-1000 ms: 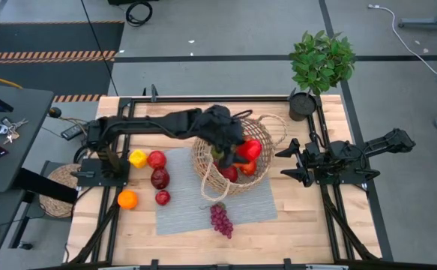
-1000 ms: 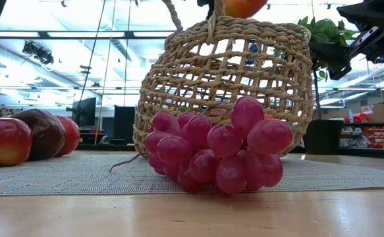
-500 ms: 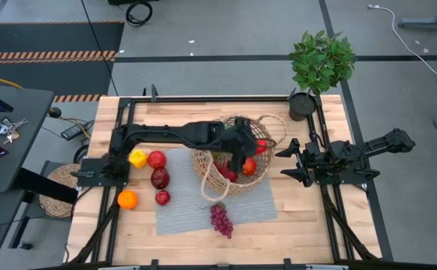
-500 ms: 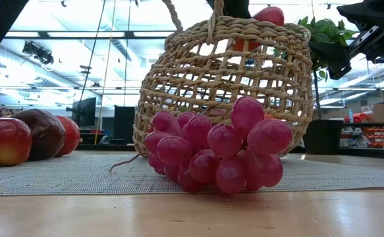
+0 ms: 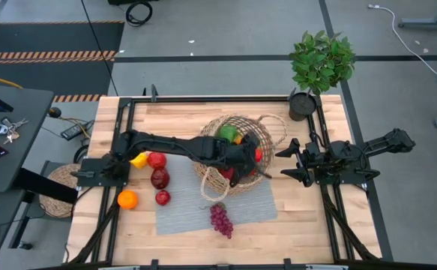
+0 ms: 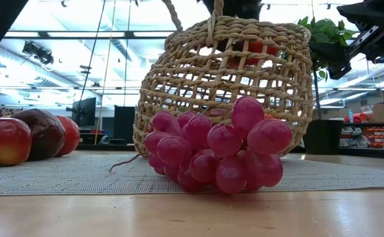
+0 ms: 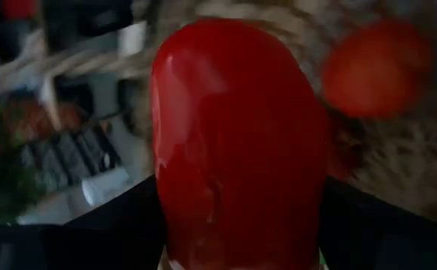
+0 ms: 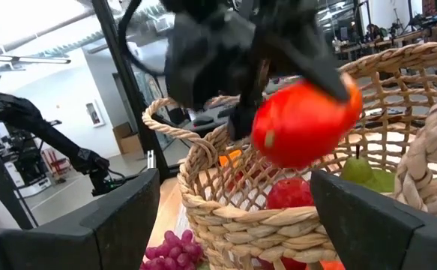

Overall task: Build produce basket
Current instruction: Put the mango into the brown basket, then put the red apple into the brown basket

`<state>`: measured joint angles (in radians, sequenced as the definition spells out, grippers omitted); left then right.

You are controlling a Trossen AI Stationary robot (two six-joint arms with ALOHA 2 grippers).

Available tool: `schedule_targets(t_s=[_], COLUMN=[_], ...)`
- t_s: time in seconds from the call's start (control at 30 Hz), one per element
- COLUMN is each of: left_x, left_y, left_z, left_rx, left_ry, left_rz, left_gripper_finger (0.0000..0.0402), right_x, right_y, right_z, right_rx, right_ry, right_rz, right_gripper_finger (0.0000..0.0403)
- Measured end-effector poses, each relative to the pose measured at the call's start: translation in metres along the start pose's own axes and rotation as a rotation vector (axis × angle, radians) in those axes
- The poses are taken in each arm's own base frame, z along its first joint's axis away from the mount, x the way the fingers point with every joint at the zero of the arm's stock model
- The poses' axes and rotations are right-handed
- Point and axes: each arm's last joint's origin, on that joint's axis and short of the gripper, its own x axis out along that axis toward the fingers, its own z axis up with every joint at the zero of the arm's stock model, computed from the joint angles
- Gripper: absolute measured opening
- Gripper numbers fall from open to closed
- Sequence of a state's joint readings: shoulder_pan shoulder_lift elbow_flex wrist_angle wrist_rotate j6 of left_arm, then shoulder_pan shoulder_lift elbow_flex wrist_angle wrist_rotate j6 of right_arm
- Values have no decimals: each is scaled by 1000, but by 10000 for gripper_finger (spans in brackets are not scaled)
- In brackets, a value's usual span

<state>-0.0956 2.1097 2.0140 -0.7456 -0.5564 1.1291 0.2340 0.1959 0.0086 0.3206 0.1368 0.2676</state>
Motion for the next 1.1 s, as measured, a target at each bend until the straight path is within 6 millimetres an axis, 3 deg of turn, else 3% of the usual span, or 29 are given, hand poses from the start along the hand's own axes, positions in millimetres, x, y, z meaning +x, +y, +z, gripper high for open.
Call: schedule_targets(t_s=[0.2, 0.4, 0.6, 0.73, 1.1], left_x=[20, 43, 43, 31, -49], left_y=[-18, -27, -26, -19, 27], left_z=[0, -4, 0, 8, 1], left_rx=[187, 162, 109, 82, -255], left_ry=[62, 185, 197, 262, 256], left_rz=[-99, -109, -64, 53, 306], left_gripper_finger=[279, 311, 363, 376, 375], right_x=[0, 1, 1, 1, 2], right_y=[0, 0, 0, 0, 0], right_z=[0, -1, -2, -2, -2], right_rx=[0, -1, -2, -2, -2], right_ry=[0, 11, 14, 15, 14], right_rz=[0, -3, -4, -4, -4], right_gripper_finger=[348, 348, 348, 348, 348])
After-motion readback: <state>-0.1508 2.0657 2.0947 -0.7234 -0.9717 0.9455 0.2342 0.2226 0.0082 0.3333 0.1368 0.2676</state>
